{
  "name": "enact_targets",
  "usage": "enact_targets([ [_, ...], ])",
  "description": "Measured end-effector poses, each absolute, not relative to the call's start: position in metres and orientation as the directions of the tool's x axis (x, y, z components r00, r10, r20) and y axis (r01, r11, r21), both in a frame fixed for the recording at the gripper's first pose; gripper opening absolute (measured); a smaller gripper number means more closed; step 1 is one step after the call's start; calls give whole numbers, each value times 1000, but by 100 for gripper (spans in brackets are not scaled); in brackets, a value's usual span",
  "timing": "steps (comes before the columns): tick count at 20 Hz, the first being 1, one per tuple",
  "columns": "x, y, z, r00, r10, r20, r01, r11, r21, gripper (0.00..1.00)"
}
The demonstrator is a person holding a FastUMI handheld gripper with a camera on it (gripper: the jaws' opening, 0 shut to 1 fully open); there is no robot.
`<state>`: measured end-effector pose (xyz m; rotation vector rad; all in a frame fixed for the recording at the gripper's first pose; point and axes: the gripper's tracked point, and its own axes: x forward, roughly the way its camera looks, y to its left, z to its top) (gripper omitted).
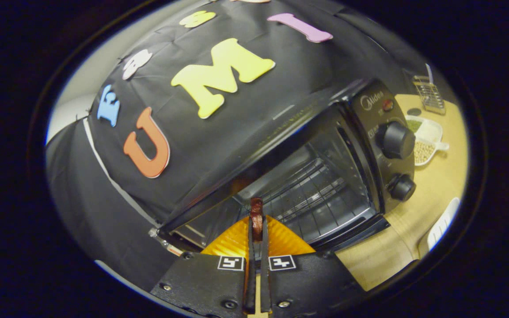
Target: Open the toaster oven, put the food inside, and close the toaster oven door.
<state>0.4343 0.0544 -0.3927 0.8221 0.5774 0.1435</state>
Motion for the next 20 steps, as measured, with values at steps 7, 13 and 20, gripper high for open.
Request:
enact_targets([
  [7, 446, 37, -406, 842, 287, -457, 133, 710, 691, 10],
  [13, 431, 20, -423, 783, 188, -592, 162, 859, 486, 29],
  [20, 386, 7, -373, 813, 147, -563, 89, 924, 371, 43],
])
